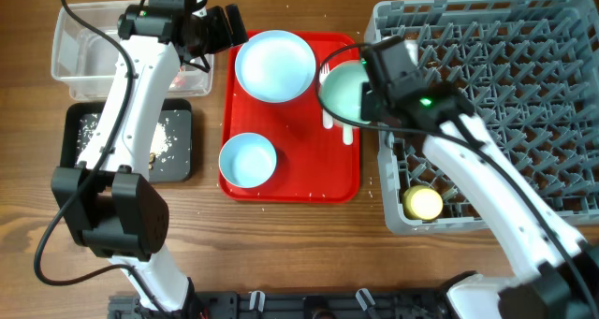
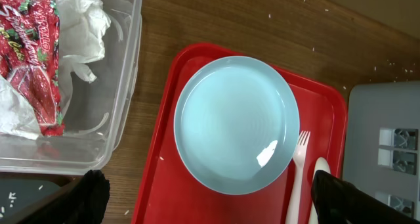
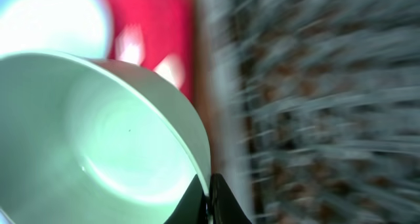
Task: Sort waste into correct bins and load items into the dishwasher rack
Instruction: 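Carry the green bowl into the rack's top row and release it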
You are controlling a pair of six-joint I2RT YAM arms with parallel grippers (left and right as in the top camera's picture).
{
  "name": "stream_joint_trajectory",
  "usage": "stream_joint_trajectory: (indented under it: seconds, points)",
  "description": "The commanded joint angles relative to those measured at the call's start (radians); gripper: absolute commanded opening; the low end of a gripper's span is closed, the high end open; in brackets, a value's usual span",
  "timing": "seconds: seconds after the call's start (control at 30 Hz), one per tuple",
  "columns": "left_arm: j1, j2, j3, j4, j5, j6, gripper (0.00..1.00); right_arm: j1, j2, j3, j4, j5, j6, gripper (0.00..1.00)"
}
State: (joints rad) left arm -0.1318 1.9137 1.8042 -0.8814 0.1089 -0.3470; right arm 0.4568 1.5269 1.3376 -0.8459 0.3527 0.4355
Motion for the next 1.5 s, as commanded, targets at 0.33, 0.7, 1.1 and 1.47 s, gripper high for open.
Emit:
stream_joint_trajectory:
  seconds: [0.33, 0.7, 1.1, 1.47]
  points:
    - [-0.001, -0.011, 0.014, 0.003, -0.010, -0.006, 1.00, -0.016, -0.003, 0.015, 0.329, 0.821, -0.261, 0.04]
    - [-0.001, -0.011, 0.014, 0.003, -0.010, -0.006, 1.00, -0.127, 0.211, 0.015, 0.908, 0.790, -0.958, 0.05]
    - [-0.001, -0.011, 0.014, 0.003, -0.010, -0.006, 1.00, -0.129, 0.495, 0.015, 1.108, 0.760, -1.220, 0.04]
    - [-0.001, -0.011, 0.014, 0.003, -0.010, -0.006, 1.00, -0.037, 0.512, 0.015, 1.065, 0.740, -1.194, 0.31]
